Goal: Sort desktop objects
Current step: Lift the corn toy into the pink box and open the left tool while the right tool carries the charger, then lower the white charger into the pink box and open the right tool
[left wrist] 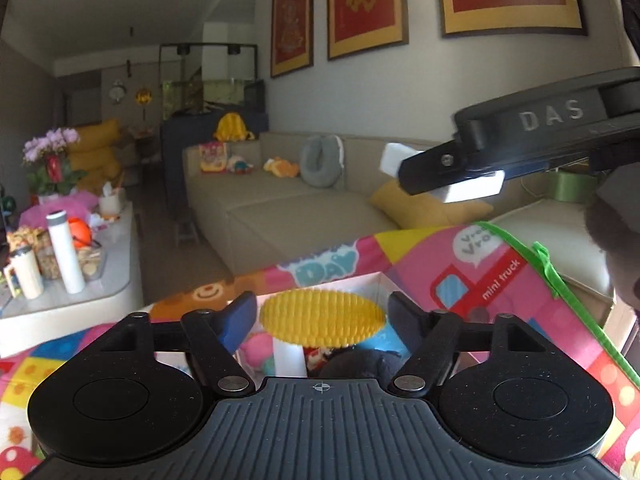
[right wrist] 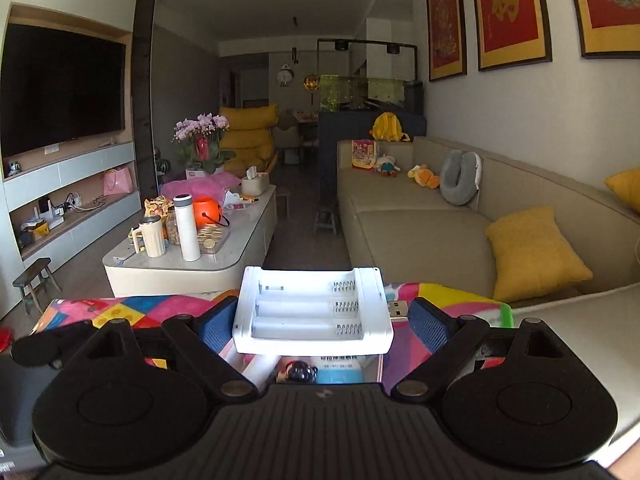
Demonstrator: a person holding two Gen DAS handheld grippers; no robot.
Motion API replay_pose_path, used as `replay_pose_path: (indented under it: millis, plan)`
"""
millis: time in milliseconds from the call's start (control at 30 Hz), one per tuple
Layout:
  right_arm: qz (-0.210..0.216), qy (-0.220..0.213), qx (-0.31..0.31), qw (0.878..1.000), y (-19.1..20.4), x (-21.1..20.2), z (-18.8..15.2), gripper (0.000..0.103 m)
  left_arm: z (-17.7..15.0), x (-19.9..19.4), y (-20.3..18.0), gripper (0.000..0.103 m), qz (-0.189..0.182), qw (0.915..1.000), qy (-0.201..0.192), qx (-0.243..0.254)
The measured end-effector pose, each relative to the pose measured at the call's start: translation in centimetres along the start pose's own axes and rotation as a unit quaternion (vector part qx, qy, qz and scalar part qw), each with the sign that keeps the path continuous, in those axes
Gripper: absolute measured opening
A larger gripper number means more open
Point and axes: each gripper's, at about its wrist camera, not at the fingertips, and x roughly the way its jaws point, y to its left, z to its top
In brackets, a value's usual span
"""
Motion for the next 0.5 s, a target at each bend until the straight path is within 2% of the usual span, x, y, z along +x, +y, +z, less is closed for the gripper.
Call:
replay_pose_path:
  millis: [67, 167, 233, 367, 500]
  plan:
    - [0.000, 0.023, 0.006, 1.000, -0.2, 4.3, 0.6, 0.092, -0.4, 1.6, 1.1, 0.097, 0.006, 1.0000, 0.003, -0.007]
    - [-0.010, 0.051, 0.022, 0.998, -1.2, 8.2, -0.5, 0.092, -2.3, 1.2, 3.0, 0.100, 0.019, 0.9996, 0.007, -0.020]
    - [-0.004, 0.060, 0.036, 0.998, -2.4, 9.1, -1.8, 0.095, -4.2, 0.3, 4.0, 0.101, 0.007, 0.9993, 0.013, -0.035]
    - [-0.008, 0.077, 0.071, 0.994, -4.4, 10.1, -4.5, 0.103, -7.2, -0.3, 4.5, 0.102, -0.031, 0.9970, 0.049, -0.051]
    - [0.004, 0.129, 0.123, 0.984, -5.9, 11.4, -7.0, 0.103, -8.5, -1.0, 3.8, 0.102, -0.056, 0.9954, 0.060, -0.049]
